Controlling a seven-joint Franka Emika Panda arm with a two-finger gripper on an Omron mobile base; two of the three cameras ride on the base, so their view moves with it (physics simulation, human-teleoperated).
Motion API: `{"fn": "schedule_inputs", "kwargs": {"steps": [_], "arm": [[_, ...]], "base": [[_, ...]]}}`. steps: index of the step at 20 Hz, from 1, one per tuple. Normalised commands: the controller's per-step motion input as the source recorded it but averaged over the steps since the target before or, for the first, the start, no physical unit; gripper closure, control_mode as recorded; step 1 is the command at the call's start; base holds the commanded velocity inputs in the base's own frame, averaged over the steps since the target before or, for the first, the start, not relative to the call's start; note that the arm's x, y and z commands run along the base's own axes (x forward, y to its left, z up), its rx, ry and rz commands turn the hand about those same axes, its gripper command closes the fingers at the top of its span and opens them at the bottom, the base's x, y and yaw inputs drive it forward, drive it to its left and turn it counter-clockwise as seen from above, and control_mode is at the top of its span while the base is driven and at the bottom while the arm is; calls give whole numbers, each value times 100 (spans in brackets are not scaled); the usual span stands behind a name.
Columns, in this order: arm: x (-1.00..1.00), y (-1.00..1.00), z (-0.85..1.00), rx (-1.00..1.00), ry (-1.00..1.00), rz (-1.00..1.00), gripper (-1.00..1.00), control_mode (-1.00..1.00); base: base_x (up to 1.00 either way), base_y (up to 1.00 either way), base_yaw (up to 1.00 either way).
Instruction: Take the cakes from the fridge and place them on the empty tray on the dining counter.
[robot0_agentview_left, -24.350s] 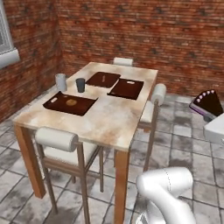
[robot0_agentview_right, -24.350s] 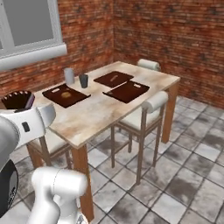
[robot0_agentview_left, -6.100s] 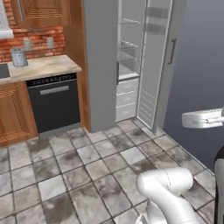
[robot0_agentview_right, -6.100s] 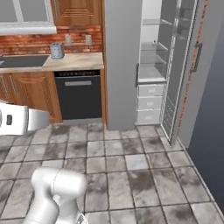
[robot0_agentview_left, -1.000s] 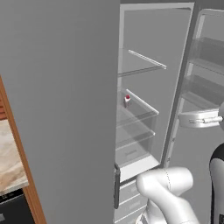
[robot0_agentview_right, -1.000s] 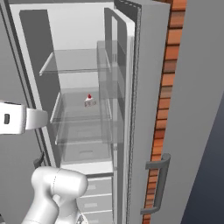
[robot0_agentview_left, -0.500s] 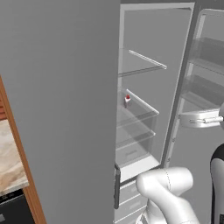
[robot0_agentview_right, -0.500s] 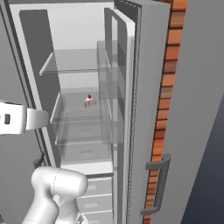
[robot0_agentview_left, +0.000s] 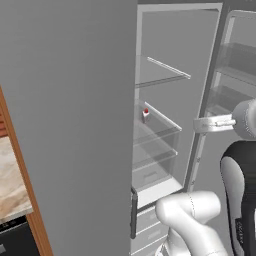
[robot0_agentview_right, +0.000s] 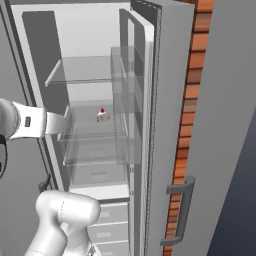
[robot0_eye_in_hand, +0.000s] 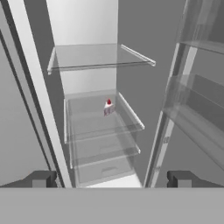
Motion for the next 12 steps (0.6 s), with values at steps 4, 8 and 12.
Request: {"fn": "schedule_inputs", "kwargs": {"steps": [4,8,12], "arm": [[72,0,-19,0,0,0,-100,-100],[62,0,-28,0,0,0,-100,-100],[57,0,-31,0,1,1,-100,-100]], "base": [[0,0,0],[0,0,0],[0,0,0]]}}
